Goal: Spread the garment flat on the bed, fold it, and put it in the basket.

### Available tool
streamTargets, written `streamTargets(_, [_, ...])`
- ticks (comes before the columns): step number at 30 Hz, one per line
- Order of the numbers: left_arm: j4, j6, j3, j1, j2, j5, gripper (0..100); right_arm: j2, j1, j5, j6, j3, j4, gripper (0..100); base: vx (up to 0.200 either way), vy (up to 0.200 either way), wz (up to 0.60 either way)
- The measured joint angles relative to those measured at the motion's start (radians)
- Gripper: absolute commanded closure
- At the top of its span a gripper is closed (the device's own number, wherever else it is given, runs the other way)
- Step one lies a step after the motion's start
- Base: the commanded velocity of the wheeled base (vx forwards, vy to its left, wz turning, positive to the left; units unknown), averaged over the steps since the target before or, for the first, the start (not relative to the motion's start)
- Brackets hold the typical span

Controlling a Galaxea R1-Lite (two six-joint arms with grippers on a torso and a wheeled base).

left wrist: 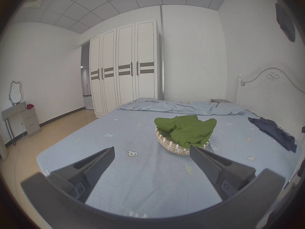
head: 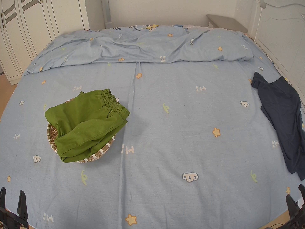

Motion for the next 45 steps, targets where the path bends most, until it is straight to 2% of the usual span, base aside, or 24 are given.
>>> streamTargets(2, [0.001, 0.002, 0.004, 0.003, -0.005, 0.006, 0, -0.007, -0.001, -0.058, -0.023, 0.021, -0.047, 0, 0.000, 0.000, 0.00])
streamTargets(7, [0.004, 0.010, 0.009, 0.008, -0.014, 0.018, 0, -0.020, -0.003, -0.299, -0.106, 0.090, -0.210, 0, 0.000, 0.000, 0.00])
streamTargets(9, [0.004, 0.017, 0.009, 0.009, -0.015, 0.019, 0, -0.022, -0.003, -0.349, -0.127, 0.107, -0.237, 0, 0.000, 0.000, 0.00])
streamTargets(11, [0.004, 0.028, 0.009, 0.010, -0.016, 0.015, 0, -0.024, -0.003, -0.365, -0.143, 0.122, -0.254, 0, 0.000, 0.000, 0.00])
streamTargets(13, [0.004, 0.041, 0.009, 0.010, -0.016, 0.000, 0, -0.025, -0.003, -0.347, -0.154, 0.132, -0.256, 0, 0.000, 0.000, 0.00])
streamTargets(16, [0.004, 0.060, 0.009, 0.011, -0.016, -0.040, 0, -0.026, -0.003, -0.260, -0.167, 0.142, -0.252, 0, 0.000, 0.000, 0.00])
streamTargets(19, [0.010, 0.096, 0.009, 0.011, -0.016, -0.132, 0, -0.026, -0.003, -0.170, -0.174, 0.147, -0.252, 0, 0.000, 0.000, 0.00])
streamTargets(22, [0.046, 0.153, 0.009, 0.011, -0.016, -0.218, 0, -0.026, -0.003, -0.125, -0.176, 0.149, -0.251, 0, 0.000, 0.000, 0.00])
streamTargets(24, [0.063, 0.187, 0.010, 0.011, -0.016, -0.246, 0, -0.026, -0.002, -0.116, -0.176, 0.150, -0.251, 0, 0.000, 0.000, 0.00])
streamTargets(27, [0.070, 0.193, 0.009, 0.011, -0.016, -0.244, 0, -0.026, -0.002, -0.112, -0.177, 0.150, -0.251, 0, 0.000, 0.000, 0.00])
streamTargets(31, [0.061, 0.083, 0.009, 0.010, -0.016, -0.176, 0, -0.026, -0.002, -0.110, -0.178, 0.150, -0.251, 0, 0.000, 0.000, 0.00])
streamTargets(35, [0.054, 0.010, 0.009, 0.011, -0.016, -0.173, 0, -0.025, -0.002, -0.109, -0.179, 0.150, -0.251, 0, 0.000, 0.000, 0.00])
streamTargets(42, [0.053, 0.112, 0.009, 0.012, -0.016, -0.228, 0, -0.025, -0.002, -0.107, -0.182, 0.150, -0.252, 0, 0.000, 0.000, 0.00])
streamTargets(45, [0.053, 0.086, 0.009, 0.012, -0.016, -0.236, 0, -0.025, -0.002, -0.107, -0.182, 0.150, -0.252, 0, 0.000, 0.000, 0.00])
